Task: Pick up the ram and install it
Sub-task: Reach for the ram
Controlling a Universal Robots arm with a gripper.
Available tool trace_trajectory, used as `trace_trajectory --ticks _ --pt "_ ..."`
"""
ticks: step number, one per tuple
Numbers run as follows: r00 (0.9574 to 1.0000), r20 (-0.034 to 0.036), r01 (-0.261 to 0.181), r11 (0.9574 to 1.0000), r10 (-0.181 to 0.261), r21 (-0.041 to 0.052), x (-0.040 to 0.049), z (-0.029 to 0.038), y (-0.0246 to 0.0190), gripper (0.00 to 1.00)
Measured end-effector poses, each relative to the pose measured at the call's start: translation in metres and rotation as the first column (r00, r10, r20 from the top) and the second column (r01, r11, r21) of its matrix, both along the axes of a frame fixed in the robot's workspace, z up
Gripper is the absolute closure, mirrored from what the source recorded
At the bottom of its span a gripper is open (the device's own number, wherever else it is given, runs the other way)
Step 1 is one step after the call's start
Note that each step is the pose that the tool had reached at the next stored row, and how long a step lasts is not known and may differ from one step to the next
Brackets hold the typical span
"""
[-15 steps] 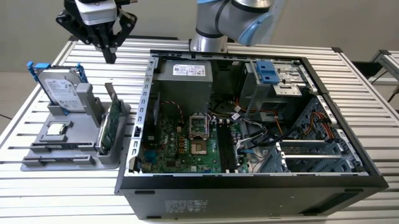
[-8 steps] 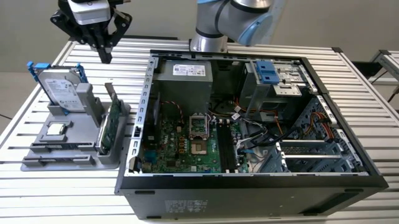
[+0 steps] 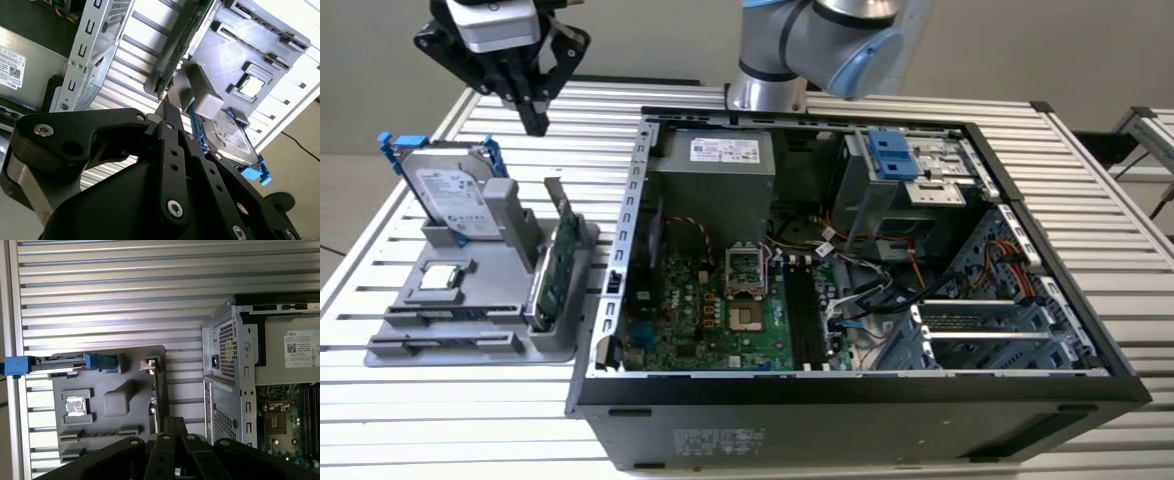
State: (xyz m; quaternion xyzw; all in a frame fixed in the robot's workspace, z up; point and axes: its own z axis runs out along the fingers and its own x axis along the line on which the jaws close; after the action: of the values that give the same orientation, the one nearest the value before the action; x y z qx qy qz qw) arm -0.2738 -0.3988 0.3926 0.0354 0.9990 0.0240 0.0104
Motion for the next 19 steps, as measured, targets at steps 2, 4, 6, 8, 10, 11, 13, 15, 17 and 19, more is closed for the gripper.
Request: trace_trajectory --ticks 2,4,6,8,10,11,13,15,17,19 --pt "1.0 0.0 0.0 1.0 0.0 0.0 -0.0023 0.0 0.0 1.0" --pt "1.0 0.0 0.0 1.0 0.0 0.0 -0.0046 0.0 0.0 1.0" --pt "1.0 0.0 0.0 1.0 0.0 0.0 -0.0066 0.0 0.0 1.0" --pt "1.0 0.0 0.0 1.0 0.0 0.0 -0.0085 0.0 0.0 1.0" --pt "1.0 0.0 0.0 1.0 0.0 0.0 -0.0104 0.0 0.0 1.0" --pt "1.0 0.0 0.0 1.0 0.0 0.0 -0.0113 0.0 0.0 1.0" --pt "1.0 -0.0001 0.0 1.0 0.0 0.0 -0.0131 0.0 0.0 1.0" --pt "1.0 0.0 0.0 1.0 0.0 0.0 -0.0148 0.0 0.0 1.0" --pt "1.0 0.0 0.0 1.0 0.0 0.0 -0.0163 0.0 0.0 1.0" --pt "1.0 -0.0001 0.0 1.0 0.0 0.0 -0.0181 0.0 0.0 1.0"
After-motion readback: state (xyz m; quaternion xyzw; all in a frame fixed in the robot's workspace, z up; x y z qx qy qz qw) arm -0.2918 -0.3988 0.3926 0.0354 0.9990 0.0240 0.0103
